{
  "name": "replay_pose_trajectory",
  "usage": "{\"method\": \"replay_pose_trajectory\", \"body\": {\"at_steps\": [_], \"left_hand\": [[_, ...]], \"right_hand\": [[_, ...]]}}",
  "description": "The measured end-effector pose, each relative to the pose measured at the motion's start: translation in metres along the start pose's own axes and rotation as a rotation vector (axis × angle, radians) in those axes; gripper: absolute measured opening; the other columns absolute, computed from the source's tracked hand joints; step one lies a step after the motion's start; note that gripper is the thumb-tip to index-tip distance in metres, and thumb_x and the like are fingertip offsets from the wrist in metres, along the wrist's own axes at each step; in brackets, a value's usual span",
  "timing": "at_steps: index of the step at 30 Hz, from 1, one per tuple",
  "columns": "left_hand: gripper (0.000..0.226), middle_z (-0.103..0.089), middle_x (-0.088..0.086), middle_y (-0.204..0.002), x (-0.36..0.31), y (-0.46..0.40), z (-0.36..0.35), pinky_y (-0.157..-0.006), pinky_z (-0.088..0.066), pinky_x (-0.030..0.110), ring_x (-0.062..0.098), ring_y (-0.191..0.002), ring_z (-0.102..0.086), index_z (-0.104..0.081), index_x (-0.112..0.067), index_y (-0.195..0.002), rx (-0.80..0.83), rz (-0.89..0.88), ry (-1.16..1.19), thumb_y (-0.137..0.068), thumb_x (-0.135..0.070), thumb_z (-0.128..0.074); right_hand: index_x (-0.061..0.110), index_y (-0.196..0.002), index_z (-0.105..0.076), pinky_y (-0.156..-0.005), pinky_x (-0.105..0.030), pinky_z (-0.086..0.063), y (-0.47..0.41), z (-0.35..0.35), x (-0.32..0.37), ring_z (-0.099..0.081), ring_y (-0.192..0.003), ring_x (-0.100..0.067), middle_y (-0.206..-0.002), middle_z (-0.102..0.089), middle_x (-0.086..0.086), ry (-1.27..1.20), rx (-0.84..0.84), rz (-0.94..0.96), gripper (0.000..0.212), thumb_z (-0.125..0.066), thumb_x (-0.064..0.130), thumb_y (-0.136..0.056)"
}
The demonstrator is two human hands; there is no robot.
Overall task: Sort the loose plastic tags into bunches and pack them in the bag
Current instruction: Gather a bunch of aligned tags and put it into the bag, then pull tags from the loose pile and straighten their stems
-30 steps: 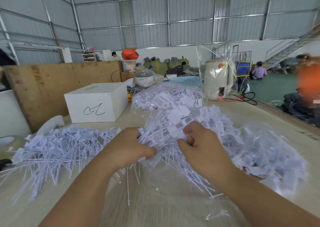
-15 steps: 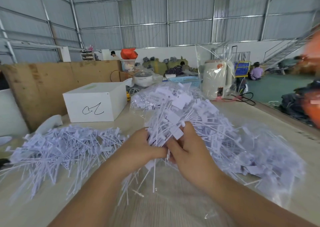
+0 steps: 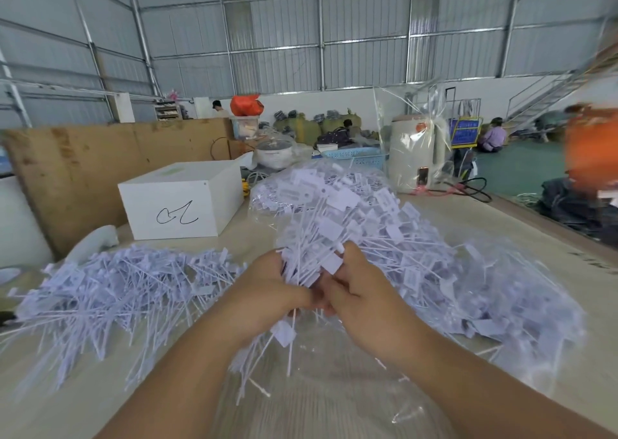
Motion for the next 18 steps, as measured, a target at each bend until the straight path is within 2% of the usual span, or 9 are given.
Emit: {"method": "replay_pose_trajectory", "body": {"at_steps": [2,4,7,11,14,18], "left_hand": [[0.027,-0.067,-0.004,-0.062,0.005,-0.002,0.003,-0.053,-0.046,0.023,0.01,-0.056,-0.062,-0.069,-0.026,-0.072,-0.088,0.045,-0.1,-0.052,-0.009,-0.069],[0.025,-0.068,-0.001,-0.062,0.006,-0.002,0.006,-0.05,-0.046,0.02,0.012,-0.055,-0.063,-0.067,-0.022,-0.079,-0.13,0.05,-0.123,-0.063,-0.004,-0.075],[0.021,-0.066,-0.011,-0.056,0.006,-0.004,0.013,-0.043,-0.042,0.013,0.005,-0.047,-0.061,-0.064,-0.019,-0.084,-0.18,0.041,-0.13,-0.077,-0.005,-0.078],[0.023,-0.059,-0.015,-0.045,0.006,-0.002,0.023,-0.037,-0.035,0.011,0.003,-0.037,-0.053,-0.059,-0.018,-0.083,-0.217,0.087,-0.146,-0.076,-0.008,-0.079],[0.025,-0.057,-0.014,-0.043,0.003,0.0,0.031,-0.036,-0.033,0.012,0.005,-0.034,-0.049,-0.059,-0.018,-0.082,-0.247,0.096,-0.156,-0.073,-0.007,-0.079],[0.025,-0.056,-0.012,-0.042,0.003,0.001,0.039,-0.034,-0.031,0.012,0.006,-0.033,-0.047,-0.059,-0.015,-0.078,-0.255,0.11,-0.145,-0.07,-0.004,-0.08]], "right_hand": [[0.016,-0.111,-0.046,-0.062,-0.044,-0.052,0.0,0.002,0.0,-0.062,-0.066,-0.016,-0.084,-0.067,-0.005,0.093,0.011,0.0,0.015,-0.049,0.017,-0.096],[0.021,-0.106,-0.044,-0.056,-0.037,-0.051,0.001,0.005,0.004,-0.058,-0.058,-0.008,-0.077,-0.065,0.005,0.255,-0.003,0.041,0.013,-0.051,0.023,-0.095],[0.024,-0.113,-0.045,-0.065,-0.04,-0.054,0.004,0.018,0.008,-0.061,-0.067,-0.013,-0.077,-0.064,0.004,0.498,-0.043,0.078,0.02,-0.049,0.025,-0.094],[0.018,-0.093,-0.052,-0.059,-0.034,-0.049,0.006,0.041,0.015,-0.055,-0.074,-0.019,-0.077,-0.057,0.005,0.775,-0.214,0.164,0.006,-0.053,0.018,-0.087],[0.012,-0.099,-0.052,-0.076,-0.035,-0.042,0.003,0.048,0.01,-0.043,-0.093,-0.025,-0.098,-0.05,-0.002,0.908,-0.285,0.14,0.025,-0.064,0.012,-0.076],[0.01,-0.13,-0.035,-0.106,-0.037,-0.029,-0.001,0.05,-0.007,-0.031,-0.125,-0.029,-0.134,-0.033,-0.007,0.961,-0.294,0.019,0.068,-0.07,0.025,-0.074]]}}
Point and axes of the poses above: each hand's wrist, its own y-axis away from the middle knuckle, its own z-axis out of the back of the hand, x = y × z, the point moved 3 cm from there along -y, towards the middle knuckle
